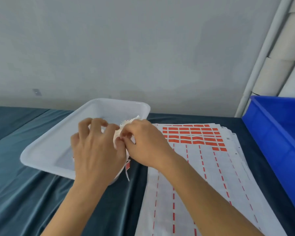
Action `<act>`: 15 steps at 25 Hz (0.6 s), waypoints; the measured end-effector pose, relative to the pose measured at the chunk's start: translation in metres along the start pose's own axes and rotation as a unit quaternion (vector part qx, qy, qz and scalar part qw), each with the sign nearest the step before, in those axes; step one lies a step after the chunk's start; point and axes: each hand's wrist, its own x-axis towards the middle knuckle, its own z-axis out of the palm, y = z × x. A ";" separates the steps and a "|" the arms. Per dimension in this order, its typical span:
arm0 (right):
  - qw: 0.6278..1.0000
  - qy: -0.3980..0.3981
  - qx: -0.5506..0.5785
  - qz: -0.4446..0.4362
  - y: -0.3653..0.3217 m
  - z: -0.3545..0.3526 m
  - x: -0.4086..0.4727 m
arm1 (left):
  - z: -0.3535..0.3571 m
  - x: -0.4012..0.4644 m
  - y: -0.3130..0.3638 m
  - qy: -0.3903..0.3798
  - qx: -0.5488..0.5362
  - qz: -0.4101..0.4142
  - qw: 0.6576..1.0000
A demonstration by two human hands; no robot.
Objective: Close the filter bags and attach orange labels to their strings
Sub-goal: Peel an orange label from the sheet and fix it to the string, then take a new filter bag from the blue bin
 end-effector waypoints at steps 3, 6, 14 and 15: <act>0.999 0.024 -0.041 0.020 0.010 -0.037 -0.022 | 0.011 -0.002 0.046 0.042 -0.098 0.075 0.991; 0.989 0.029 -0.113 0.090 0.035 -0.070 -0.057 | 0.028 -0.016 0.097 -0.018 -0.203 0.100 0.974; 0.939 -0.111 -0.143 0.293 0.109 -0.082 -0.154 | 0.102 -0.084 0.181 -0.248 -0.293 0.093 0.919; 0.935 -0.118 -0.141 0.302 0.113 -0.078 -0.158 | 0.108 -0.089 0.180 -0.261 -0.287 0.095 0.917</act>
